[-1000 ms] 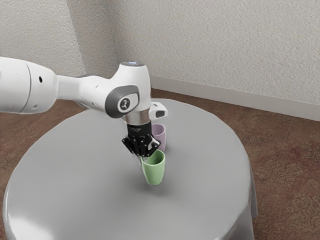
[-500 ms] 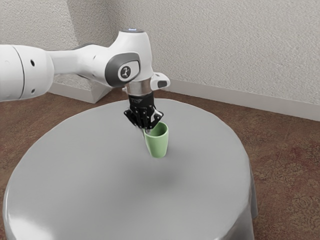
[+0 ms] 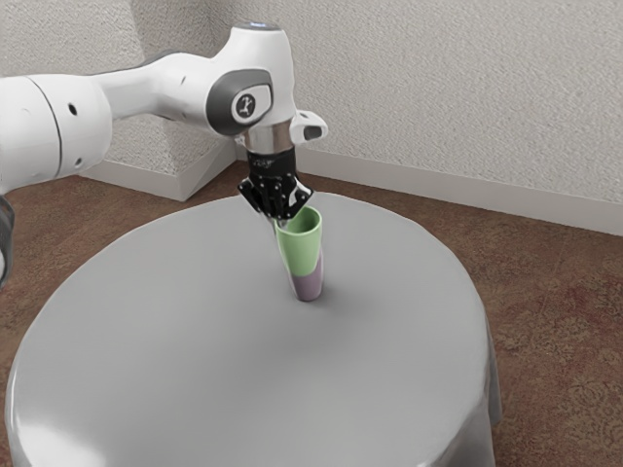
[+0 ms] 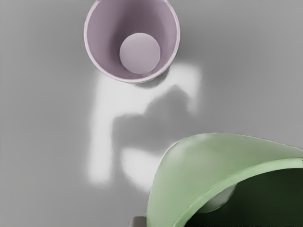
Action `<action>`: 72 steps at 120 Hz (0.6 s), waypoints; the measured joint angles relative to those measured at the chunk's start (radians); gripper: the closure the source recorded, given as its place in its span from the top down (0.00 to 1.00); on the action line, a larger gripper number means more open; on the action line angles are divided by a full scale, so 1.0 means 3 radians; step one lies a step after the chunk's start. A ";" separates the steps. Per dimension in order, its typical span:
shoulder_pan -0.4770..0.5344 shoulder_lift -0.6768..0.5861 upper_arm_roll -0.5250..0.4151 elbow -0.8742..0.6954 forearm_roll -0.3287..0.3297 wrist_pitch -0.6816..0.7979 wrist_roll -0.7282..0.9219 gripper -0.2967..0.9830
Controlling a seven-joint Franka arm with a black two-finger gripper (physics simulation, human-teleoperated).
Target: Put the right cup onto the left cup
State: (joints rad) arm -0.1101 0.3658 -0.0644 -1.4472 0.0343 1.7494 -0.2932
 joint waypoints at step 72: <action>0.0044 0.0568 0.0141 0.0849 0.0001 -0.0197 0.0163 0.15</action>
State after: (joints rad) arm -0.0970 0.5363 -0.0220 -1.1924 0.0346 1.6904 -0.2442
